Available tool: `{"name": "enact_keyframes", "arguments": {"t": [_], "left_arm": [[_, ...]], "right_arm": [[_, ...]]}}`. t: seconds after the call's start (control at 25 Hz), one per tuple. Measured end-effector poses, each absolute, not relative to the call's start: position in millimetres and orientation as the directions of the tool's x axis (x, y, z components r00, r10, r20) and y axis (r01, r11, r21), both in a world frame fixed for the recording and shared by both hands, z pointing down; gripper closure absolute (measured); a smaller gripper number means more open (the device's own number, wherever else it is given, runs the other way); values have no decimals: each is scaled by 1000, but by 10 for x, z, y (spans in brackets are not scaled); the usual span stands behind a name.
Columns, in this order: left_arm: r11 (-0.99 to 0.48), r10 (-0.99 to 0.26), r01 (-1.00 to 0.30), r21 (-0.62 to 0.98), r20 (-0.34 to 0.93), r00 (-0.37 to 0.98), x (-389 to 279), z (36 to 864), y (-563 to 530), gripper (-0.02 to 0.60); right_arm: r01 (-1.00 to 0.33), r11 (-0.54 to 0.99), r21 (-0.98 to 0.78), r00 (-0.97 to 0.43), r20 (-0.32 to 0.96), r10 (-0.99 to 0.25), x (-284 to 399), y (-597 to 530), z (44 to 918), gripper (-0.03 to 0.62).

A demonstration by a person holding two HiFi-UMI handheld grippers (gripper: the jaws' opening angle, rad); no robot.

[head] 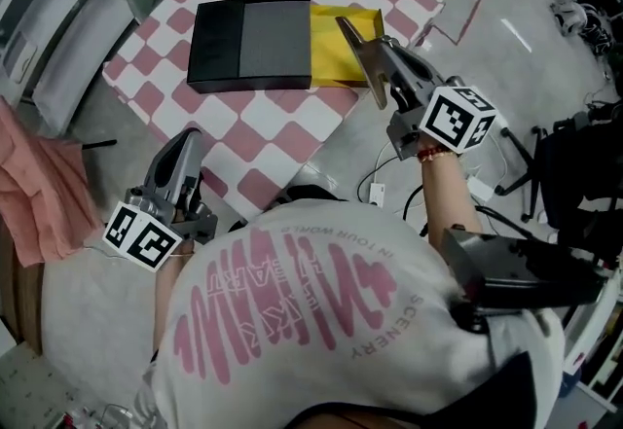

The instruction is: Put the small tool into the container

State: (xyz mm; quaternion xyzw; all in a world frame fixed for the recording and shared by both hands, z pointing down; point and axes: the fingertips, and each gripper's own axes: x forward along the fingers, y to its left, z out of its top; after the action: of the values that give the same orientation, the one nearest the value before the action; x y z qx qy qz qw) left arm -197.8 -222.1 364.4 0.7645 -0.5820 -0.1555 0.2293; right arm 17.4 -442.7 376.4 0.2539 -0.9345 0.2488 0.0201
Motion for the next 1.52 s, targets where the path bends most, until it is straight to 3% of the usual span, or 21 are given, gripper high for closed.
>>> {"name": "enact_keyframes", "arguments": {"t": [0.32,1.52], "left_arm": [[-187,-973,-834,519,18,230,-2080,3623,-2232,574],[-134,-981,-823,552,43,189,-2227,3796,-2264,574]], "right_arm": [[-485,746,-455,-869,160,-468,-27,-4735,3874,583],[-551,772,-318,-812,418,-407,-262,-5221,4528,583]]}}
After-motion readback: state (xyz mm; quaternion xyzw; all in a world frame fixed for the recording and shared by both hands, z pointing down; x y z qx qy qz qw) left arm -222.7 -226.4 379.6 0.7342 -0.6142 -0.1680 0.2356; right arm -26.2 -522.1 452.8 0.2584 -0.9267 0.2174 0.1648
